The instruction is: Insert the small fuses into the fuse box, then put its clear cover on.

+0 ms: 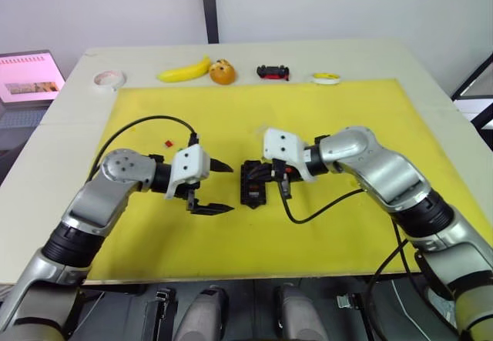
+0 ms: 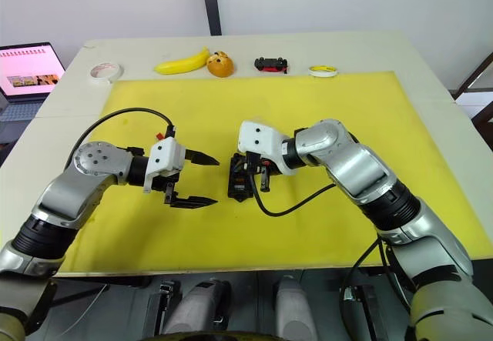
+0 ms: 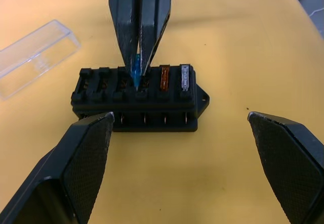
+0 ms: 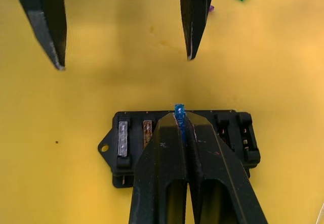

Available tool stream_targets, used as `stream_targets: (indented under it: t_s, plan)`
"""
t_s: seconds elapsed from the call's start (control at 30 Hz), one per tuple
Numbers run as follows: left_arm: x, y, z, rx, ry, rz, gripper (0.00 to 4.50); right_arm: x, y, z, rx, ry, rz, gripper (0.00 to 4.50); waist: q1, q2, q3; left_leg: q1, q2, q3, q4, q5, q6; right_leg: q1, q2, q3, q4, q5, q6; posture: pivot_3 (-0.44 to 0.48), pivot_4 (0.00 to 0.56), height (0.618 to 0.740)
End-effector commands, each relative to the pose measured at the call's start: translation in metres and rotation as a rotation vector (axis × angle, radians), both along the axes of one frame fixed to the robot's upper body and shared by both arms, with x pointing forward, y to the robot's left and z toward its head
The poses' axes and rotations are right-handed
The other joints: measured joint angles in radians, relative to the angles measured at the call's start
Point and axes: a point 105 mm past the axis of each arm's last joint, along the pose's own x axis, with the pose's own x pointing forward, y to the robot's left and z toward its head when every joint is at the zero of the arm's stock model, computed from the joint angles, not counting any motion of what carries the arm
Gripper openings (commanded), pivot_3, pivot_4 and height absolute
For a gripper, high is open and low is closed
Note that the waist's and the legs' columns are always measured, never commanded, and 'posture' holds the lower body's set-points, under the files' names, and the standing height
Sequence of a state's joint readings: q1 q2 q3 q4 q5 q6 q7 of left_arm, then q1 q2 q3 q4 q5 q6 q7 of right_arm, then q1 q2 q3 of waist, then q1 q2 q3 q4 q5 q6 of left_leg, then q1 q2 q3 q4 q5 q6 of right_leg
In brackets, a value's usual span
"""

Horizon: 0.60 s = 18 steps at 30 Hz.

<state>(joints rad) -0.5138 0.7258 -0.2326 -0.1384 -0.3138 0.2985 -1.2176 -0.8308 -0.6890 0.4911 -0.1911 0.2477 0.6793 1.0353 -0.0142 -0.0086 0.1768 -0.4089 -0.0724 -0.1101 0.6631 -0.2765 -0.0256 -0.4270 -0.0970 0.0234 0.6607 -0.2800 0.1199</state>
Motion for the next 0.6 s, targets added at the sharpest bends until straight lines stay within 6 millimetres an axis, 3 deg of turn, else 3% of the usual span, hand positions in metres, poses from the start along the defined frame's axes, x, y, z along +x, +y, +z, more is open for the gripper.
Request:
stream_targets:
  t_s: [0.03,0.6]
  plan:
    - [0.0006,-0.0031,0.0078,-0.005,-0.038,-0.011,4.46,-0.0005,0.0029,0.0101,0.01,-0.043,0.024,0.0,0.0,0.0,0.0,0.0,0.0,0.0,0.0,0.0,0.0,0.0,0.0,0.0,0.0,0.0,0.0,0.0,0.15,0.74]
    - [0.0022,-0.0051,0.0087,-0.011,-0.043,-0.004,4.46,0.0,-0.0001,0.0051,-0.014,-0.041,0.023,0.0,0.0,0.0,0.0,0.0,0.0,0.0,0.0,0.0,-0.001,0.0,0.0,0.0,0.001,0.0,0.0,0.0,0.15,0.74]
